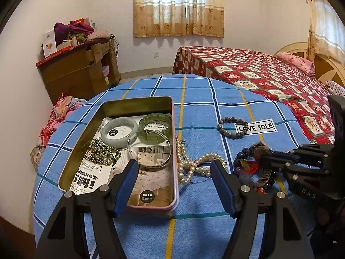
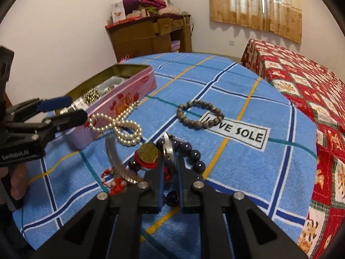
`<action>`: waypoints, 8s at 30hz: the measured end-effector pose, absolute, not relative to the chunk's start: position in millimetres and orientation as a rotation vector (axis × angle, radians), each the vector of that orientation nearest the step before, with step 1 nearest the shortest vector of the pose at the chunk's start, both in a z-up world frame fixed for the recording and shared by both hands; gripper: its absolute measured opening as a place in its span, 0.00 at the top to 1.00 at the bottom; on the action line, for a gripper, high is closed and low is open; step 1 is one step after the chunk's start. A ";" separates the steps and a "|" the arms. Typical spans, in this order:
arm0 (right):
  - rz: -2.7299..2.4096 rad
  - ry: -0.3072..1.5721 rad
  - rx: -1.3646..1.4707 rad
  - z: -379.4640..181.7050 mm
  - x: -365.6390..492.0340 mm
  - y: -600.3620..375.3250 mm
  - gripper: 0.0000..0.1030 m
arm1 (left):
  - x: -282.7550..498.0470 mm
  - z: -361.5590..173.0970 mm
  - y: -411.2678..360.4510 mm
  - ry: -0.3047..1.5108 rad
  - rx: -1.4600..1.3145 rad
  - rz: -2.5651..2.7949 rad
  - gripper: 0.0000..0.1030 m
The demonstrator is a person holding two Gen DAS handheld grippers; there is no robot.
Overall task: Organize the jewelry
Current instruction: 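Close the right tool on the silver watch beside the purple beads, then grasp the red-tasseled bead bracelet with the left tool while the right holds the watch, then lift the watch and tasseled bracelet and carry both over the pink tin, then lower both items into the tin and open both tools, then move both open tools to the purple bead bracelet and red ornament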
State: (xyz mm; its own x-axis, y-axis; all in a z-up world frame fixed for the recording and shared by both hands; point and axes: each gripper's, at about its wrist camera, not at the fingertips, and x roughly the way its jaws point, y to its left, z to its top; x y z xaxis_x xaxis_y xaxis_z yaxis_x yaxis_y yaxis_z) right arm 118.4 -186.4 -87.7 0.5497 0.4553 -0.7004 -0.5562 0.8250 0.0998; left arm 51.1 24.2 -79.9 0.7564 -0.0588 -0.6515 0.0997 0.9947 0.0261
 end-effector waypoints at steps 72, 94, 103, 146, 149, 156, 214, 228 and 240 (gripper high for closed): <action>0.644 0.750 0.041 -63.6 119.1 -215.3 0.88 | 63.8 -93.1 -56.5 0.742 0.142 -0.452 1.00; 0.607 0.803 0.015 -78.9 126.2 -222.3 0.86 | 72.2 -100.0 -55.0 0.785 0.114 -0.400 0.35; 0.619 0.846 0.000 -88.0 137.5 -211.3 0.82 | 83.5 -101.0 -44.2 0.801 0.102 -0.326 0.35; 0.696 0.636 -0.009 -4.3 118.4 -181.8 0.88 | 57.6 -0.4 31.2 0.577 -0.006 -0.273 1.00; 0.722 0.613 -0.024 6.2 118.3 -169.0 0.88 | 58.5 2.4 45.9 0.570 -0.013 -0.230 1.00; 0.789 0.578 -0.071 21.2 123.1 -129.1 0.88 | 65.5 -0.9 75.8 0.574 -0.031 -0.144 1.00; 0.824 0.768 -0.220 -68.0 144.7 -41.4 0.88 | 88.2 -86.4 122.8 0.745 -0.058 -0.004 1.00; 0.759 0.728 -0.126 -50.9 137.7 -104.9 0.44 | 67.1 -68.1 115.7 0.674 -0.065 0.015 0.23; 0.493 0.798 -0.022 -67.6 139.0 -220.2 0.43 | 55.5 -66.3 59.5 0.696 -0.006 -0.056 0.23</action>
State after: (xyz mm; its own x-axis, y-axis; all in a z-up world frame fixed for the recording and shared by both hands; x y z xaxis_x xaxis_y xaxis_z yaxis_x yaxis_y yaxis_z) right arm 139.0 -220.2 -67.6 0.5916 0.4156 -0.6909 -0.4320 0.8869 0.1636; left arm 55.5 59.5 -66.3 0.7659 -0.0541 -0.6406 0.0497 0.9985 -0.0248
